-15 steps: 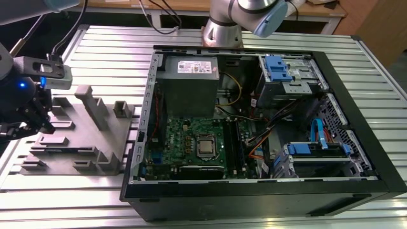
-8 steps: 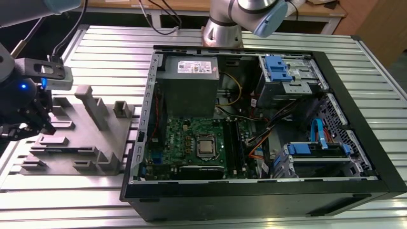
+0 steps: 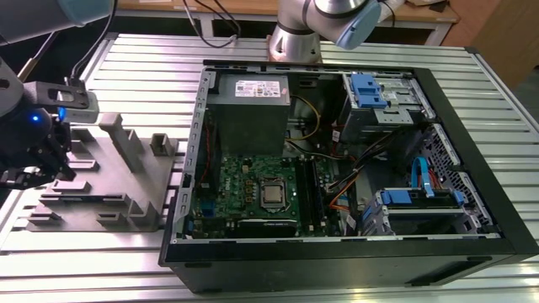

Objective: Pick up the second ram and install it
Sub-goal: 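Pick up the second ram and move it above second insertion slot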

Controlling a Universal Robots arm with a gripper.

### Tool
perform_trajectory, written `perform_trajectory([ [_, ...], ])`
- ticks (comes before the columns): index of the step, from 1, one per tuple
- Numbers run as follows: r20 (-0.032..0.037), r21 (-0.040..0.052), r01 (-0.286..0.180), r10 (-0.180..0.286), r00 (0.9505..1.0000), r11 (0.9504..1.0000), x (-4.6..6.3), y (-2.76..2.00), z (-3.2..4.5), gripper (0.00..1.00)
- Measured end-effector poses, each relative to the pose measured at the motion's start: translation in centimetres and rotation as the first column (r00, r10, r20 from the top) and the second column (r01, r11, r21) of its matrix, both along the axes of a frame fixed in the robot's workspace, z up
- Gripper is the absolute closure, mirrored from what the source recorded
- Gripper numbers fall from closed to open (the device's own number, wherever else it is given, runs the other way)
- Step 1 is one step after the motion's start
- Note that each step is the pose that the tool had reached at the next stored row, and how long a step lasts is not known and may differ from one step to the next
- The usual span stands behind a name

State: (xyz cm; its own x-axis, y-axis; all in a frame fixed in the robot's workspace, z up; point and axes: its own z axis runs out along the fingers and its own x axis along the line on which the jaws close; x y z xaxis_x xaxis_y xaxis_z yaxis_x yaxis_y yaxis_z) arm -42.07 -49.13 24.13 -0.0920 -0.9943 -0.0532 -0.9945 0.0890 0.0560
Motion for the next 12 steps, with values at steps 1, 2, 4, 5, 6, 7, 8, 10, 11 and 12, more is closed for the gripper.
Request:
perform_trajectory([
  [1, -0.0009, -0.0004, -0.002, 0.002, 1.0000, 1.0000, 0.0, -0.03, -0.10, 0.93],
  [2, -0.0019, -0.0007, -0.004, 0.004, 1.0000, 1.0000, 0.0, -0.09, -0.19, 0.93],
  [4, -0.0038, -0.0007, -0.009, 0.009, 1.0000, 1.0000, 0.0, -0.27, -0.41, 0.93],
  [5, -0.0049, -0.0006, -0.012, 0.012, 0.9999, 0.9999, 0.0, -0.37, -0.52, 0.93],
  [6, -0.0060, -0.0006, -0.016, 0.016, 0.9999, 0.9999, 0.0, -0.45, -0.61, 0.93],
  [7, -0.0067, -0.0005, -0.020, 0.020, 0.9998, 0.9998, 0.0, -0.51, -0.72, 0.93],
  [8, -0.0073, -0.0004, -0.025, 0.025, 0.9997, 0.9997, 0.0, -0.57, -0.81, 0.93],
  [10, -0.0092, -0.0005, -0.035, 0.035, 0.9994, 0.9994, 0.0, -0.69, -0.99, 0.93],
  [11, -0.0098, -0.0006, -0.039, 0.039, 0.9992, 0.9992, 0.0, -0.76, -1.06, 0.93],
  [12, -0.0099, -0.0006, -0.044, 0.044, 0.9990, 0.9990, 0.0, -0.83, -1.11, 0.93],
])
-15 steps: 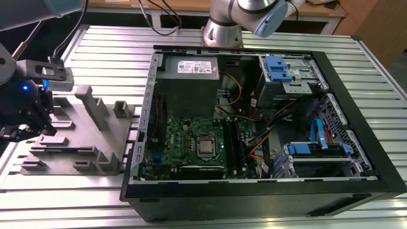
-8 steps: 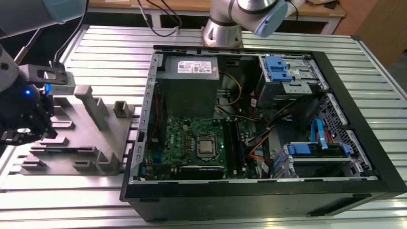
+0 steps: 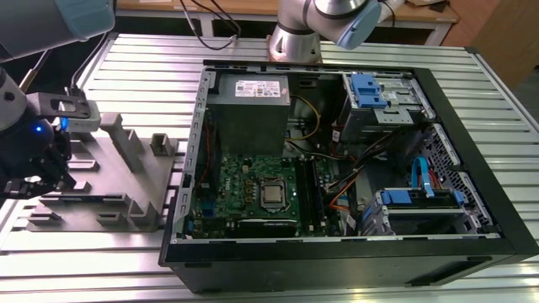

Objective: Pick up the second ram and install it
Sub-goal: 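Pick up the second ram and move it above second insertion slot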

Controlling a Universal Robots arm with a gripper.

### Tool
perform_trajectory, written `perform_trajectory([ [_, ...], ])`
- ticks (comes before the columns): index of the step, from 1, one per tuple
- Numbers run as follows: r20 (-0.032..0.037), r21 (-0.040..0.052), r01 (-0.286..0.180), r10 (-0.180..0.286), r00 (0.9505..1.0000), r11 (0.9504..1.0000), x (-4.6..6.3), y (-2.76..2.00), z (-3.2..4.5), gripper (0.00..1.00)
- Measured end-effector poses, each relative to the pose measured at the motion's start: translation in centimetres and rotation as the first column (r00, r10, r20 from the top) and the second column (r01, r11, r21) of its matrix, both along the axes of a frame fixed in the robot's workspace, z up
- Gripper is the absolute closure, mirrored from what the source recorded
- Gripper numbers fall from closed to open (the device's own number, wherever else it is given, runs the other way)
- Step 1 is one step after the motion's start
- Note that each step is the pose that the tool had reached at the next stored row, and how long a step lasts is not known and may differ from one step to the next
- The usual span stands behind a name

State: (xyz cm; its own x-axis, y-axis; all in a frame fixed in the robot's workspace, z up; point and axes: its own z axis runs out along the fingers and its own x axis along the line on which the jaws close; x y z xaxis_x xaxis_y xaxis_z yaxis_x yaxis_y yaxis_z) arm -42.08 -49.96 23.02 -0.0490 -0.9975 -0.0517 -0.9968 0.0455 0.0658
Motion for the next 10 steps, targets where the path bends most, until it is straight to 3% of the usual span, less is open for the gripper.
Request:
perform_trajectory([
  [10, 0.0006, 0.0000, -0.046, 0.046, 0.9989, 0.9989, 0.00, -0.41, -0.52, 0.93],
])
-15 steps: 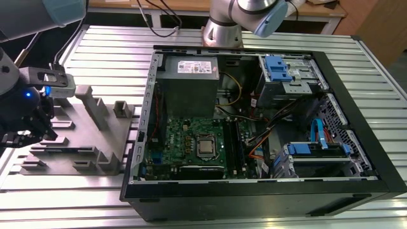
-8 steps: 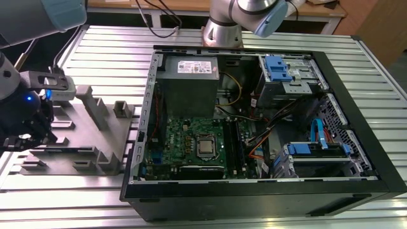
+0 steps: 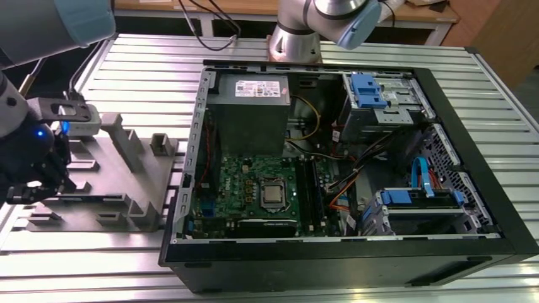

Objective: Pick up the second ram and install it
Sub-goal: 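Pick up the second ram and move it above second insertion slot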

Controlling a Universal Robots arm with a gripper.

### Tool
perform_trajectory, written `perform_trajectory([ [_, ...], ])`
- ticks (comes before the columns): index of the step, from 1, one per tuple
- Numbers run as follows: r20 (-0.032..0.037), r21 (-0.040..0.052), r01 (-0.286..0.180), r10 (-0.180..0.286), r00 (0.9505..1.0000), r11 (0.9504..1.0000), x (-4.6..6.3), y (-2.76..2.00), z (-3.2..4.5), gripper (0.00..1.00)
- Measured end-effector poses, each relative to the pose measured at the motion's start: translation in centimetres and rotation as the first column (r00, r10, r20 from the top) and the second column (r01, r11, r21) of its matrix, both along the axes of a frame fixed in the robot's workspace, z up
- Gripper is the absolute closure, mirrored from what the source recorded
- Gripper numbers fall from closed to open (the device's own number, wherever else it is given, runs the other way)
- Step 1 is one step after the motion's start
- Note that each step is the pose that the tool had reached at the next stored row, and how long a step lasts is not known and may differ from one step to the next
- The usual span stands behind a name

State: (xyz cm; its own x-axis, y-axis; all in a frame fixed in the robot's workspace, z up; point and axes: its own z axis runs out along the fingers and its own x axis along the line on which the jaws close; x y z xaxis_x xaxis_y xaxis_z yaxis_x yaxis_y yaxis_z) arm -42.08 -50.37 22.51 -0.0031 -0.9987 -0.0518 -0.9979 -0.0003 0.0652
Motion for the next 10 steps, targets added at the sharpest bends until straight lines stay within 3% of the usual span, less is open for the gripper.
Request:
perform_trajectory([
  [10, 0.0188, 0.0018, -0.018, 0.018, 0.9997, 0.9998, 0.01, -0.39, -0.82, 0.93],
])
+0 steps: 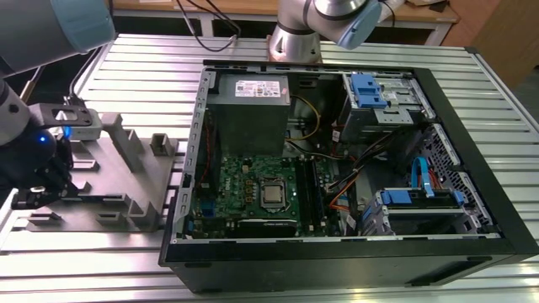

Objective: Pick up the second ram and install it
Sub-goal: 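Pick up the second ram and move it above second insertion slot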

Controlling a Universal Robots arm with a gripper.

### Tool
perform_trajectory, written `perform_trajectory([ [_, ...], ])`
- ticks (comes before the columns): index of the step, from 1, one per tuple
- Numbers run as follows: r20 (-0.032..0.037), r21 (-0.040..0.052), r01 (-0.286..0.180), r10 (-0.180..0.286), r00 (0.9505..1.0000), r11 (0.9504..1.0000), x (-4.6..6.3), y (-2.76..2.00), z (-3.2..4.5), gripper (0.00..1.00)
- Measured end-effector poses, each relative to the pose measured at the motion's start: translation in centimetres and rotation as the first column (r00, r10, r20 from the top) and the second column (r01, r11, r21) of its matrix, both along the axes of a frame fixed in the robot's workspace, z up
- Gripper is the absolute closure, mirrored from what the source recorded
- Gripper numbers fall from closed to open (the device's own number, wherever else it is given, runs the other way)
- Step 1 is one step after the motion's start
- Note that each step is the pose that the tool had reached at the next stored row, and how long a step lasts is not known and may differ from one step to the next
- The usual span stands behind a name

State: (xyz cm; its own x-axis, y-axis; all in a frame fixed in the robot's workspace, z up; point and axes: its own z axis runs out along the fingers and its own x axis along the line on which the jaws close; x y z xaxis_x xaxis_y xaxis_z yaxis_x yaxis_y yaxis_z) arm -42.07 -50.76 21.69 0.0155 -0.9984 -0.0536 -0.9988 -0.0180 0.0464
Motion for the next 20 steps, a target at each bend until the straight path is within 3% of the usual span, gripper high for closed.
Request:
perform_trajectory([
  [8, 0.0005, 0.0000, 0.000, 0.000, 1.0000, 1.0000, 0.00, 0.16, -0.40, 0.93],
  [20, 0.0003, -0.0001, 0.000, 0.000, 1.0000, 1.0000, -0.01, 0.36, -0.42, 0.93],
])
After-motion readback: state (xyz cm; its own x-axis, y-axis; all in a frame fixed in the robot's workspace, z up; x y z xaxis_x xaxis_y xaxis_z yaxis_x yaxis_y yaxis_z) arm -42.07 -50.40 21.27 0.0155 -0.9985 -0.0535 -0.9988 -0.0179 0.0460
